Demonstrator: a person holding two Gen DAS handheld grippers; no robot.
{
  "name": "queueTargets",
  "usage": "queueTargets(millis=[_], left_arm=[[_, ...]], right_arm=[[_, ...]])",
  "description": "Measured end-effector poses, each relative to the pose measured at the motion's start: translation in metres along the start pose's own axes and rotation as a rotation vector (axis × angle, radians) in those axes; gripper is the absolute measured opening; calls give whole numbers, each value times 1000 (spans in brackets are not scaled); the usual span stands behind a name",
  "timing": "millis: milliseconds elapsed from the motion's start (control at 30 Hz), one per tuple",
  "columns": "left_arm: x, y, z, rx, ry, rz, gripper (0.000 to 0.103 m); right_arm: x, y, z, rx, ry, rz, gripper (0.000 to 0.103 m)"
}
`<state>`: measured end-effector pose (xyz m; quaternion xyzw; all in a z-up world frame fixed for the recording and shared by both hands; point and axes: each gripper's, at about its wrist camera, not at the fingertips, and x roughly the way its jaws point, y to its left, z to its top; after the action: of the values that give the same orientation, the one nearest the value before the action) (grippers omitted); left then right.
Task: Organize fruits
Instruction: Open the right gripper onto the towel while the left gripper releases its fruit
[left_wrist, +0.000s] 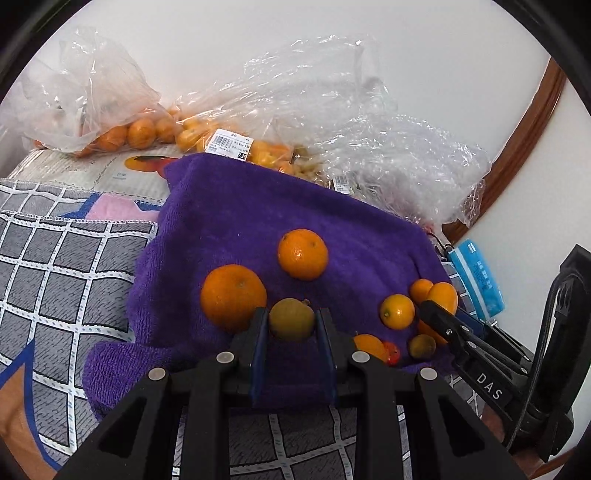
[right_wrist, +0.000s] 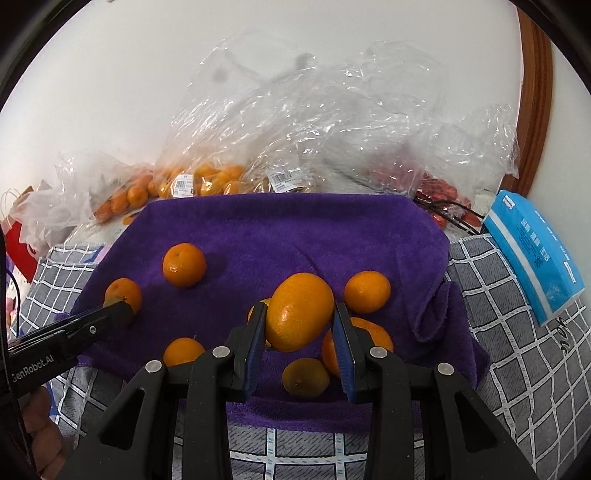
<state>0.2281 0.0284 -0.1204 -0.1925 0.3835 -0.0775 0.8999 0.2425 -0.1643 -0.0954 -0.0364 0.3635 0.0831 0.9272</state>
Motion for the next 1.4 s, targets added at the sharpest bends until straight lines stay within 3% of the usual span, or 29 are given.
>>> queueTargets(millis=[233,1067,1333,1400], left_arm=[[-1,1,0,-7,-20,-20,25],[-3,1,-2,-1,-61,20,25],[-11,-2,-2,12,-99,30,44],[-13,-2,-1,12,-106,33,46]], right_arm=[[1,2,-1,-11,-2,-6,35],[-7,-7,1,33,-30,-8,36],[-8,-7,1,24,-27,-4,37],[-10,-5,1,16,-38,-11,42]])
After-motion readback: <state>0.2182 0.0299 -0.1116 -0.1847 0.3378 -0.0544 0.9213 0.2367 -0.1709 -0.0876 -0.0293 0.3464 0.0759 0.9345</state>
